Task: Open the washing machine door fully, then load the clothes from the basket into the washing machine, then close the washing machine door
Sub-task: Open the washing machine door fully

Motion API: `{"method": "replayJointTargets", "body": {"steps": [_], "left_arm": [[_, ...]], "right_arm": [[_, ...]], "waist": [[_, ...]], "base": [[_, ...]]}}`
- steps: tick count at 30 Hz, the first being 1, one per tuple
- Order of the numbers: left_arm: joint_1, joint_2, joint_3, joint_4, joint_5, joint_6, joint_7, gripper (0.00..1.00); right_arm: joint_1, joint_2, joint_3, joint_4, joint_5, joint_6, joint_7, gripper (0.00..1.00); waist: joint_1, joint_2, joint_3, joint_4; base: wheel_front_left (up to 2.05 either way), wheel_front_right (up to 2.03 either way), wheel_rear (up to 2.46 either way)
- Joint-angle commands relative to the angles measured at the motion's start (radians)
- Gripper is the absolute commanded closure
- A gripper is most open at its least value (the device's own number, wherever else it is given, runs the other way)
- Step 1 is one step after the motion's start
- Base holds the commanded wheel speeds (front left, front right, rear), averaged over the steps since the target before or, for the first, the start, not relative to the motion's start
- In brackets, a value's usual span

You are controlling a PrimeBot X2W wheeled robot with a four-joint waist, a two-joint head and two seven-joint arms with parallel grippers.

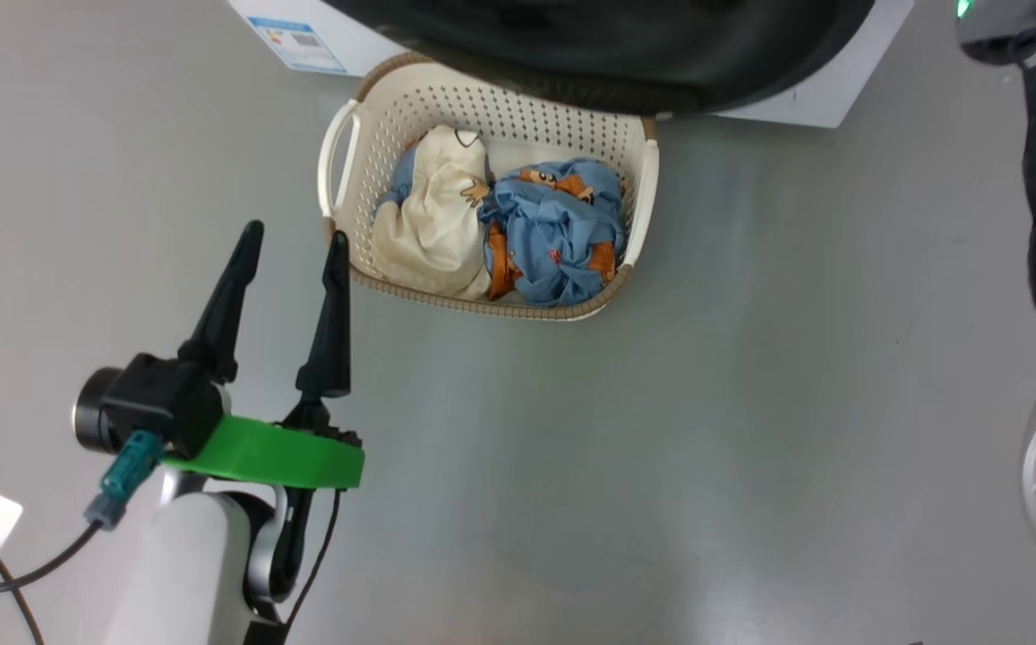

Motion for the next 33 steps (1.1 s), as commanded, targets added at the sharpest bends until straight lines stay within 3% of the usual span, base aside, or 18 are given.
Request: {"method": "replayJointTargets", "body": {"steps": [1, 5, 16, 33], "left_arm": [[0.02, 0.027, 0.042, -0.029, 0.015, -0.003, -0.006, 0.0], [0.036, 0.027, 0.052, -0.028, 0.021, -0.008, -0.006, 0.0], [0.058, 0.027, 0.055, -0.021, 0.027, -0.018, -0.006, 0.0], [0.077, 0.027, 0.043, -0.019, 0.015, -0.027, -0.006, 0.0]], "right_arm": [[0.036, 0.066, 0.021, -0.068, 0.037, 0.003, 0.084, 1.0], [0.115, 0.08, 0.029, -0.14, 0.08, 0.003, 0.191, 1.0], [0.275, 0.092, 0.095, -0.262, 0.168, 0.003, 0.335, 1.0], [0.483, 0.092, 0.481, -0.393, 0.428, 0.003, 0.286, 1.0]], "waist": [[0.0, 0.0, -0.023, -0.009], [0.0, 0.0, -0.047, -0.019], [0.0, 0.0, -0.098, -0.02], [0.0, 0.0, -0.146, 0.007]], "base": [[0.0, 0.0, 0.0], [0.0, 0.0, 0.0], [0.0, 0.0, 0.0], [0.0, 0.0, 0.0]]}}
